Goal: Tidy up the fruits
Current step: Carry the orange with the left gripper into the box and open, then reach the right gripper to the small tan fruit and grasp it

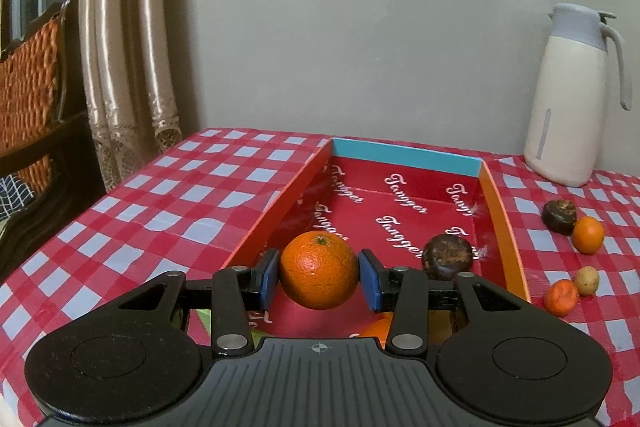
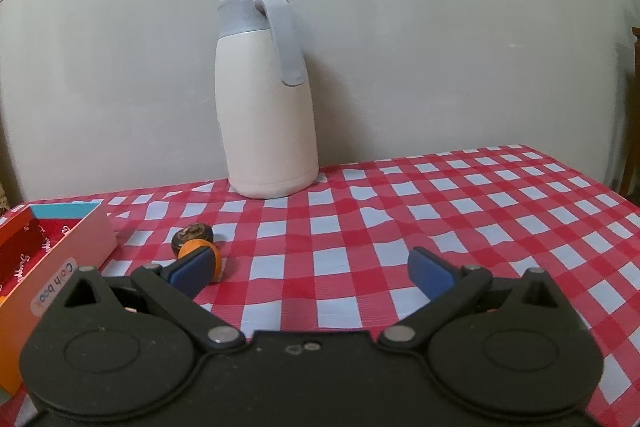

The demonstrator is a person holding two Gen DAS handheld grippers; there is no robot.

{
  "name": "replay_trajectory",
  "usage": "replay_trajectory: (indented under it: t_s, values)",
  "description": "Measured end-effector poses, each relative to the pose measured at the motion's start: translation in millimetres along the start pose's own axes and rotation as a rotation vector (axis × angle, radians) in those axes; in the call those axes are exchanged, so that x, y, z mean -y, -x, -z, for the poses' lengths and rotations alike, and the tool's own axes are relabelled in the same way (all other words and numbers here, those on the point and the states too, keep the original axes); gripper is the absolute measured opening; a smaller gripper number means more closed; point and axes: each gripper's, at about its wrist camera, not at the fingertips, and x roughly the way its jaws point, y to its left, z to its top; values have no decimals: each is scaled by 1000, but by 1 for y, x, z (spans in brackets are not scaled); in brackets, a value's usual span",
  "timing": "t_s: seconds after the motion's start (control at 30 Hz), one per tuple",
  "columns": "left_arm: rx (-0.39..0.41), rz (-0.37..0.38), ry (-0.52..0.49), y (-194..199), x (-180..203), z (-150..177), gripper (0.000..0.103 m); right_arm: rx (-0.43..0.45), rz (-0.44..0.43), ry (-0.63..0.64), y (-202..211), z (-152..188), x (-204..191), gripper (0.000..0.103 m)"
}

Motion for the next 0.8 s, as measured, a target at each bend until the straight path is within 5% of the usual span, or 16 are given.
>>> replay_trajectory:
  t_s: [0.27,0.37,0.57,0.8]
  values:
    - [22,-35,8,1,-2,1,43,-1,-1,-1,1,0,2,103]
    - [30,-33,14,3,-2,1,68,-3,-2,1,1,-1,4,103]
    - [74,-35,9,11,2,-1,92,-6,0,4,2,-1,7,103]
    - [107,-63,15,16,0,-3,102,-20,-21,8,1,-1,4,103]
